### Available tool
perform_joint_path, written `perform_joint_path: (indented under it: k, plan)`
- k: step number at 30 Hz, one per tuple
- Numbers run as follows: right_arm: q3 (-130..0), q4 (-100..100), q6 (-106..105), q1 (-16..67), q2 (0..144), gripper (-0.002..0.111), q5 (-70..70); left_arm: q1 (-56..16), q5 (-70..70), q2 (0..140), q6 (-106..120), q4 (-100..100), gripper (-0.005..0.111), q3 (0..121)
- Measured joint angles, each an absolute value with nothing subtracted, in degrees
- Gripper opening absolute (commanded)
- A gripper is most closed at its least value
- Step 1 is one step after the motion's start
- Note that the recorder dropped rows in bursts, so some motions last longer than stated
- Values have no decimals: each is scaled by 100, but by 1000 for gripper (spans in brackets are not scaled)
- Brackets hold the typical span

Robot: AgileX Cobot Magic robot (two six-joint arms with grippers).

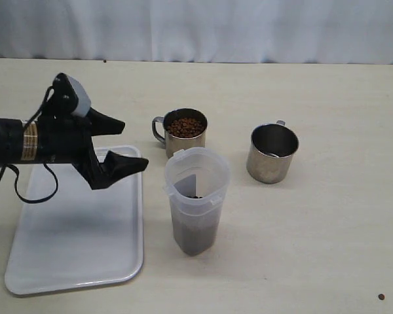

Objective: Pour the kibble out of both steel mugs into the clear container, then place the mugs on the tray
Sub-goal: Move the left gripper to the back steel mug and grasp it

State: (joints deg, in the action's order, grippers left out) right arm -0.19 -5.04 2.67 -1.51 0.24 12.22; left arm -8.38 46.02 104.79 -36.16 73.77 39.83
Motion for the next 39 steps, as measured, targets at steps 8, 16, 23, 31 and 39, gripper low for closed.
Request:
perform_joint_path:
  k: [8, 16, 23, 31, 39]
  plan:
    - [-19, -504, 267, -151, 24, 5, 1222, -667, 4752, 9298, -3899, 7234, 28, 3983]
    - [-19, -504, 267, -151, 24, 5, 1222, -667, 4715, 8422, -4323, 7299, 0, 3983]
    - [-19, -504, 267, -151, 24, 5, 1222, -667, 3143, 8781, -4740, 7286, 0, 3859]
    - [-19, -504, 267, -151, 24, 5, 1222, -667, 3952, 9888, -4495, 7286, 0, 3821]
    - [-19, -504, 267, -151, 24, 5, 1222, -667, 4928, 11026, -4330, 7722, 0, 4468]
